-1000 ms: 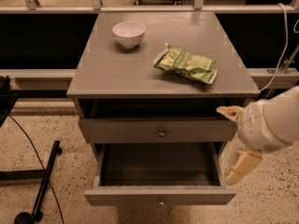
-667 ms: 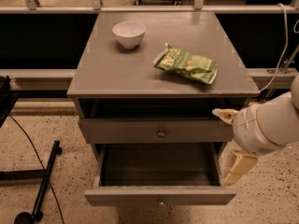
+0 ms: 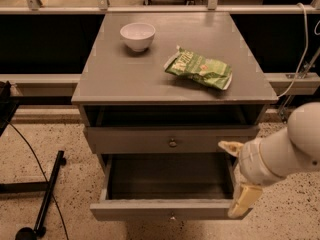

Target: Close middle drawer

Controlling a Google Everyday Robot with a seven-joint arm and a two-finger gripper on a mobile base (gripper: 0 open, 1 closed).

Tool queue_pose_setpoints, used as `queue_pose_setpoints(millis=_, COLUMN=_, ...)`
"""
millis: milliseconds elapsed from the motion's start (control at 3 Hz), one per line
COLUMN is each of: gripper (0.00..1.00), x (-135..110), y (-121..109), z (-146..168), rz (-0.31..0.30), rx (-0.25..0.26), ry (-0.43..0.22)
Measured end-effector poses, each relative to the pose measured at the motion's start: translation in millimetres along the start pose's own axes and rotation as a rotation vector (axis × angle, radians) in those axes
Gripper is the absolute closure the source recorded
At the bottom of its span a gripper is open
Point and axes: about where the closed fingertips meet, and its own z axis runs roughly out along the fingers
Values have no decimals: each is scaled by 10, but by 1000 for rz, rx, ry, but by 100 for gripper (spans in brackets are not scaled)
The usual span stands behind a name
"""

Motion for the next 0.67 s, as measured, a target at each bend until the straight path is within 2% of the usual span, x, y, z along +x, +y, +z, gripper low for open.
queue_pose_setpoints(millis=333, gripper=28, x=274, y=164, z=680, rz=-70, rx=40, ry=-138)
queue_pose_setpoints(millis=667, gripper=50, x=299, y=184, z=855, rz=-151, rx=80, ry=-211)
